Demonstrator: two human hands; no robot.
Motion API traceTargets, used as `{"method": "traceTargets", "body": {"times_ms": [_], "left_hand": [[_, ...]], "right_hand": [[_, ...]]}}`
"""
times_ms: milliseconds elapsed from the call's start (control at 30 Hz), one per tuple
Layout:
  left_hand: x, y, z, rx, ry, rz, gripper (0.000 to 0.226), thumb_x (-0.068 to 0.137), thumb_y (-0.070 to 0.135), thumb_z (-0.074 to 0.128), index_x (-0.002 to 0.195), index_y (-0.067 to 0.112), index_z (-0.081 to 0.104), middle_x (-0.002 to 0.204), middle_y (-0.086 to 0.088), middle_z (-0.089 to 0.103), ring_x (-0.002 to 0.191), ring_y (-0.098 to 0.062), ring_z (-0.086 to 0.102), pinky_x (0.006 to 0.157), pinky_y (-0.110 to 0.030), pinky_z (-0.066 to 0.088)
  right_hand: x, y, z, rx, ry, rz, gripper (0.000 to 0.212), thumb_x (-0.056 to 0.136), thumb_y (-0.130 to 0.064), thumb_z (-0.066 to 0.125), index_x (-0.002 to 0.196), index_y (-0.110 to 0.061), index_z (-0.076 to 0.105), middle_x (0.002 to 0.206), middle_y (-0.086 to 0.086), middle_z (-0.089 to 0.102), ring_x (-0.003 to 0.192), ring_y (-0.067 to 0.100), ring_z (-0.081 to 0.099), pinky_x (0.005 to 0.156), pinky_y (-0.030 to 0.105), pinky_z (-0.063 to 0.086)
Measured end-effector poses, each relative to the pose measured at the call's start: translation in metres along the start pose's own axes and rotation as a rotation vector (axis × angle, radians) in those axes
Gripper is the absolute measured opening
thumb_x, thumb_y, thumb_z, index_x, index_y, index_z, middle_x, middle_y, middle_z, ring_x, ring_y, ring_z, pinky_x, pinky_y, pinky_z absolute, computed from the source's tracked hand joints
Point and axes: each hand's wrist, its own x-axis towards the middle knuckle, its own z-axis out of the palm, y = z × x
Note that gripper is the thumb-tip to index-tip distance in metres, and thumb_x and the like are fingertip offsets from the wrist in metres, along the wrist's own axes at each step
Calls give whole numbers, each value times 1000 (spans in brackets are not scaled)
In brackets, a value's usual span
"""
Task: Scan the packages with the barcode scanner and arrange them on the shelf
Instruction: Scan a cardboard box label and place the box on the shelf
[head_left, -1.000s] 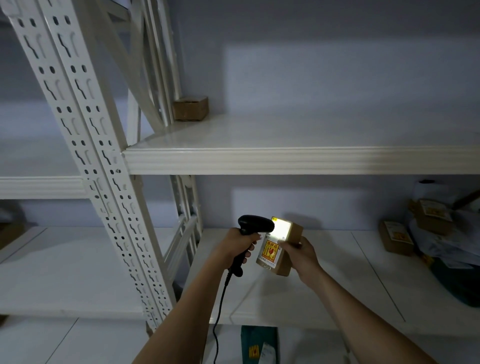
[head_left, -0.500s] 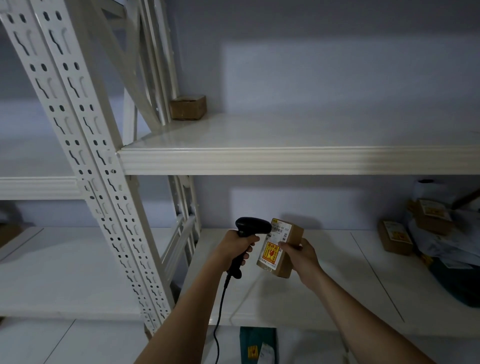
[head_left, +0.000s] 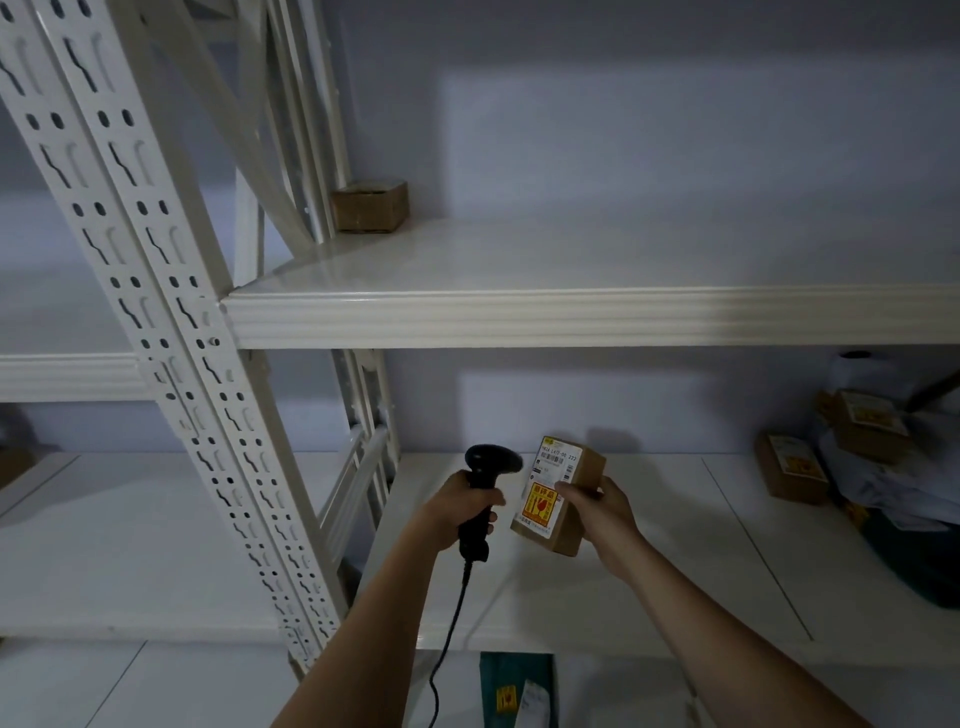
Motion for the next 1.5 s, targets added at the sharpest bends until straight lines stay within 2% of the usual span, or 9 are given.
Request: {"method": "traceTargets", "body": {"times_ms": [167, 367, 467, 600, 900, 1067, 1267, 1400, 1500], "left_hand": [[17, -49, -10, -179, 171, -88, 14, 87, -13, 57, 100, -14, 55, 77, -19, 54, 64, -28, 53, 65, -37, 47], [37, -104, -23, -111, 472, -245, 27, 86, 3, 70, 104, -16, 64, 94, -23, 62, 87, -35, 61, 81, -42, 51], [46, -116, -26, 17, 483, -308, 31, 87, 12, 71, 107, -12, 66, 100, -24, 66, 93, -35, 65, 82, -38, 52], [53, -124, -25, 105, 463, -305, 31, 89, 17, 69, 111, -5, 68, 110, -24, 68, 101, -37, 65, 89, -41, 55], [48, -131, -32, 256, 511, -407, 27, 85, 23, 73, 98, -1, 71, 88, -15, 66, 77, -27, 58, 66, -30, 45], [35, -102, -30, 233, 585, -462, 45, 90, 16, 62, 128, -2, 47, 134, -26, 43, 119, -41, 48, 99, -45, 47], [6, -19, 2, 0, 639, -19, 34, 94, 22, 53, 125, 9, 47, 126, -20, 53, 98, -30, 56, 90, -38, 48], [-26, 21, 33, -222, 375, 91, 39, 98, 38, 42, 130, 20, 53, 127, -7, 60, 113, -26, 57, 101, -40, 46], [-64, 37, 52, -267, 261, 147, 36, 97, 49, 41, 113, 31, 67, 108, -1, 73, 97, -19, 69, 79, -32, 55]], "right_hand": [[3, 6, -2, 22, 27, 66, 49, 85, -25, 79, 127, -17, 54, 123, 6, 68, 103, 24, 69, 93, 47, 57], [6, 13, -3, 37, 22, 194, 48, 89, -36, 72, 128, -12, 60, 108, 8, 75, 97, 25, 73, 80, 41, 61], [7, 19, -4, 47, -35, 278, 38, 94, -39, 65, 119, -10, 70, 102, 8, 78, 95, 27, 74, 85, 43, 60], [8, 27, 0, 113, -101, 380, 33, 92, -36, 68, 112, -10, 73, 93, 8, 79, 77, 24, 77, 59, 33, 59], [10, 33, 6, 87, -148, 317, 43, 94, -29, 66, 133, -13, 61, 107, 6, 78, 93, 24, 76, 68, 35, 62], [0, 12, 15, 41, -73, 223, 52, 96, -30, 61, 145, -16, 47, 118, 11, 72, 101, 31, 72, 82, 48, 61], [-28, -33, 28, 60, -97, 124, 30, 99, -25, 54, 124, -14, 65, 112, 13, 75, 106, 37, 70, 85, 45, 55], [-52, -62, 31, 82, -133, 151, 31, 103, -27, 45, 116, -13, 70, 109, 14, 76, 93, 31, 71, 76, 38, 56], [-74, -86, 27, 86, -194, 109, 34, 104, -30, 45, 113, -13, 73, 109, 15, 76, 92, 29, 70, 76, 36, 55]]}}
